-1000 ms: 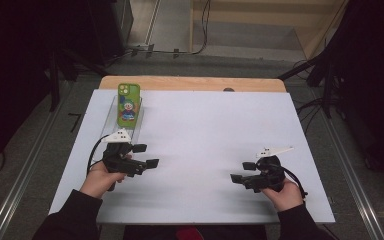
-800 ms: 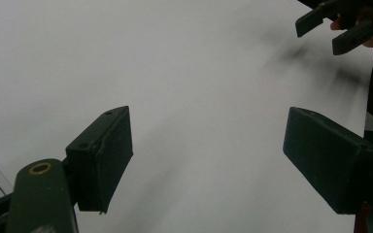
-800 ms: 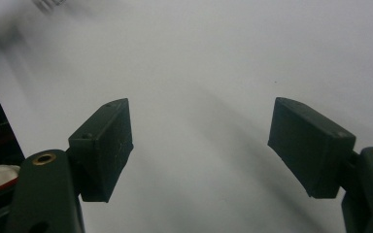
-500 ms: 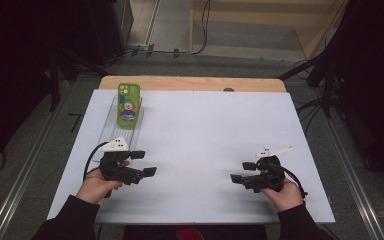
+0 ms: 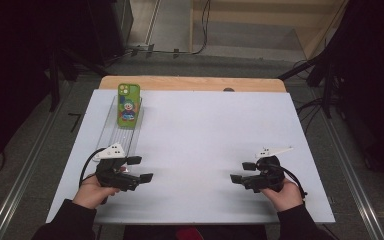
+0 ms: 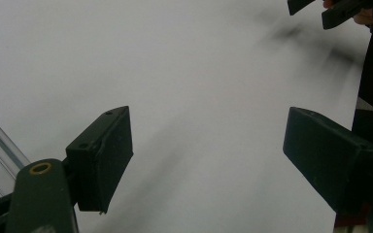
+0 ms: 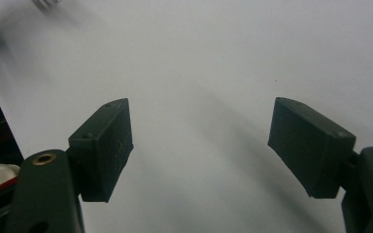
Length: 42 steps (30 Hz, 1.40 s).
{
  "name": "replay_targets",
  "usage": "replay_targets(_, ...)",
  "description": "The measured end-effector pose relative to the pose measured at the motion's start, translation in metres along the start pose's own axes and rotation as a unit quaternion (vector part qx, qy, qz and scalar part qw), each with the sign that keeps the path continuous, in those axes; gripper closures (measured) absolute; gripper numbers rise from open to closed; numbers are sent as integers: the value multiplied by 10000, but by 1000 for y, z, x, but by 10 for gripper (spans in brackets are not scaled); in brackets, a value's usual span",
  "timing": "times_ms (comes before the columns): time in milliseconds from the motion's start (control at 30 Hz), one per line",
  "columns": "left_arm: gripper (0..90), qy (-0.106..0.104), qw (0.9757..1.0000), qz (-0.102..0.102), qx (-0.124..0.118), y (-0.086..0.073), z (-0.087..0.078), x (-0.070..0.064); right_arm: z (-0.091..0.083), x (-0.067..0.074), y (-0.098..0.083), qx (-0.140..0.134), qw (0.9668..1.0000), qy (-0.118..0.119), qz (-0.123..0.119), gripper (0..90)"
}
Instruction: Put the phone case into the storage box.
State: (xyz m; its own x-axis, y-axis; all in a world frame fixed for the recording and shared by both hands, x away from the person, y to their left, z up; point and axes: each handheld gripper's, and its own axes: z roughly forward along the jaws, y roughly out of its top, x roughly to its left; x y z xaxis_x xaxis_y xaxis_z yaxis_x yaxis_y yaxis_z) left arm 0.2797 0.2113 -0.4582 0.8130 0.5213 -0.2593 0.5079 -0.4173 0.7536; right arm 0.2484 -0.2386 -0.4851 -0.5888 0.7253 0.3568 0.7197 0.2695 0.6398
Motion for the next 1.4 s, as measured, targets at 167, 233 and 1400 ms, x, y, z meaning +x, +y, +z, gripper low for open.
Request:
replay_targets(167, 186, 53, 10000, -8, 55, -3, -1, -2, 0, 0, 0, 5, 10000, 48, 12, 222)
replay_targets(233, 186, 78, 9999, -9, 67, -5, -1, -3, 1, -1, 0, 8, 10000, 55, 14, 222)
replay_targets(1400, 190, 210, 9997, -68, 121, -20, -1, -4, 2, -2, -1, 37, 10000, 62, -12, 229)
